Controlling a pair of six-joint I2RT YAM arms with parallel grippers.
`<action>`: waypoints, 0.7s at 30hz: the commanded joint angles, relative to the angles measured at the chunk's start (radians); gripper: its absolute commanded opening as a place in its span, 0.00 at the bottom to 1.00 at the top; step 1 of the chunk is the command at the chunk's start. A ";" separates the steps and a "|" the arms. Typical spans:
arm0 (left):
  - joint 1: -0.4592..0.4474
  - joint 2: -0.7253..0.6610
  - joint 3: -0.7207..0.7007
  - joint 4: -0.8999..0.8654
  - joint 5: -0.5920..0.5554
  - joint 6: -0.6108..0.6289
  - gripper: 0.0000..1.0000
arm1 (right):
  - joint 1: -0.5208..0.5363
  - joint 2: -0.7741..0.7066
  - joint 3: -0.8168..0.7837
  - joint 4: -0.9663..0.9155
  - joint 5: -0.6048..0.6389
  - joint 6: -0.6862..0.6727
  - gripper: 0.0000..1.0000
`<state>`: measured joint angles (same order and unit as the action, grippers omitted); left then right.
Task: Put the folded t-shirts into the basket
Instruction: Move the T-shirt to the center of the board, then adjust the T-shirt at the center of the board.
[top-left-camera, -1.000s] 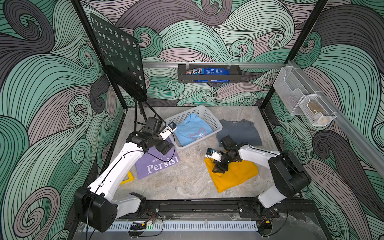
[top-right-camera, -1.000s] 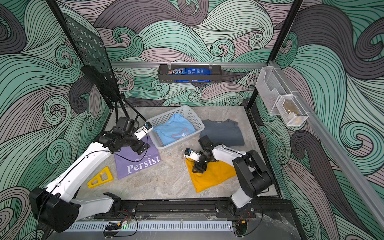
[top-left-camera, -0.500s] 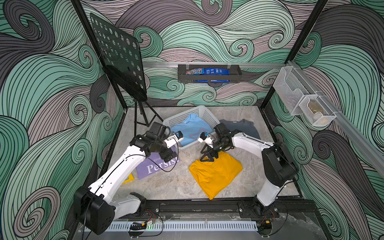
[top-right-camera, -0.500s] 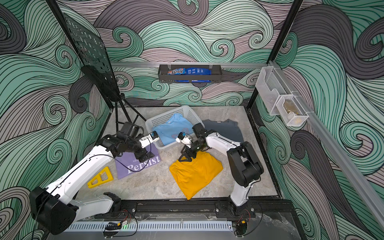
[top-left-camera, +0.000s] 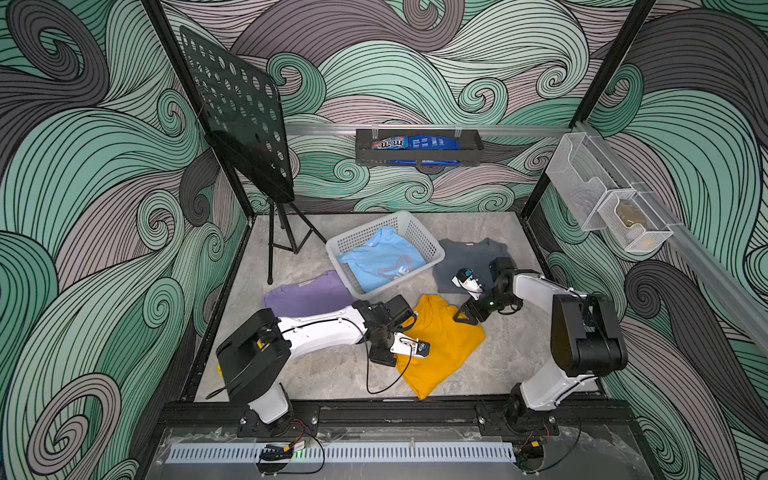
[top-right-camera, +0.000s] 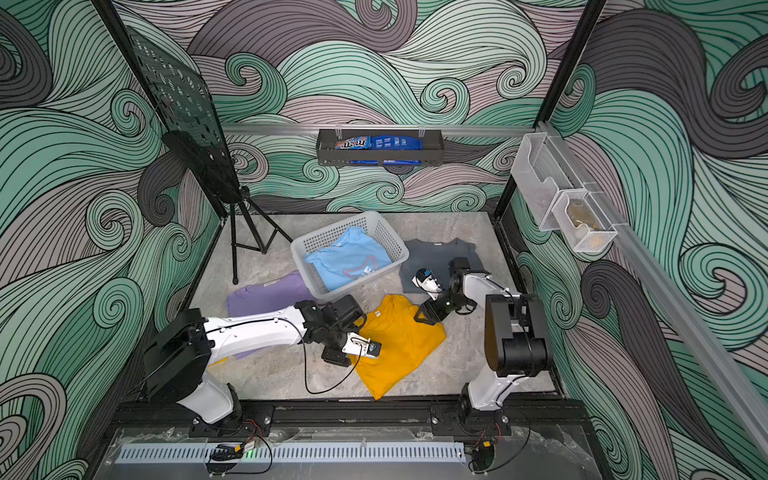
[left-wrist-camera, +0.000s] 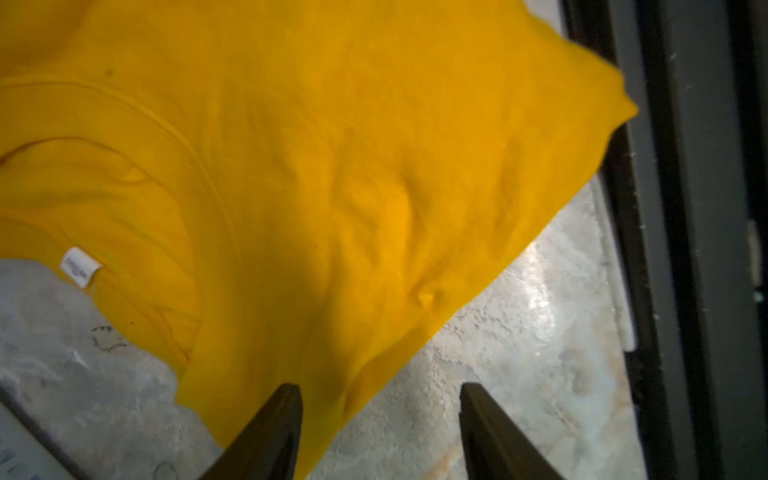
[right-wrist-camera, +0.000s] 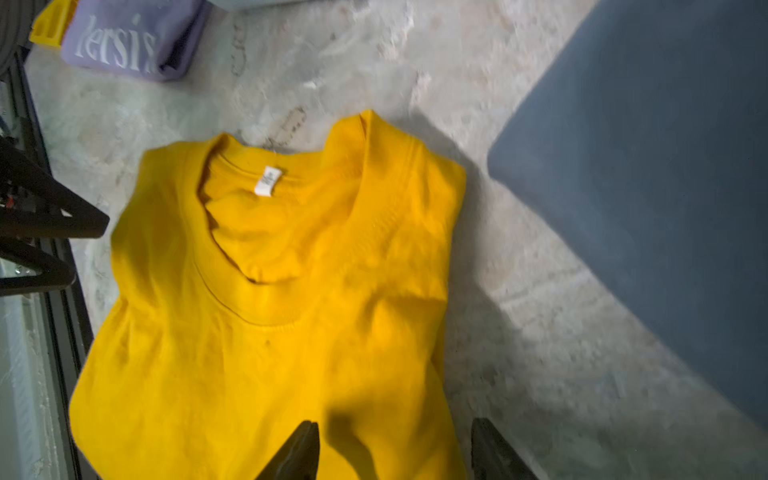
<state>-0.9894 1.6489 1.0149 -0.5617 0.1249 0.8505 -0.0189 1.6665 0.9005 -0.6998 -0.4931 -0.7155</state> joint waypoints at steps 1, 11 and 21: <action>0.004 0.035 0.033 0.050 -0.085 0.057 0.60 | -0.032 -0.021 -0.038 -0.036 0.082 -0.079 0.56; 0.141 0.028 0.064 -0.040 -0.103 0.150 0.56 | 0.056 -0.169 -0.176 -0.149 -0.018 -0.248 0.50; 0.176 -0.049 0.064 -0.135 0.105 -0.180 0.79 | 0.098 -0.163 -0.043 0.098 -0.037 0.007 0.72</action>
<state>-0.8211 1.5864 1.0515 -0.6594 0.1669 0.8223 0.0383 1.4853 0.8295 -0.7223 -0.5137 -0.8215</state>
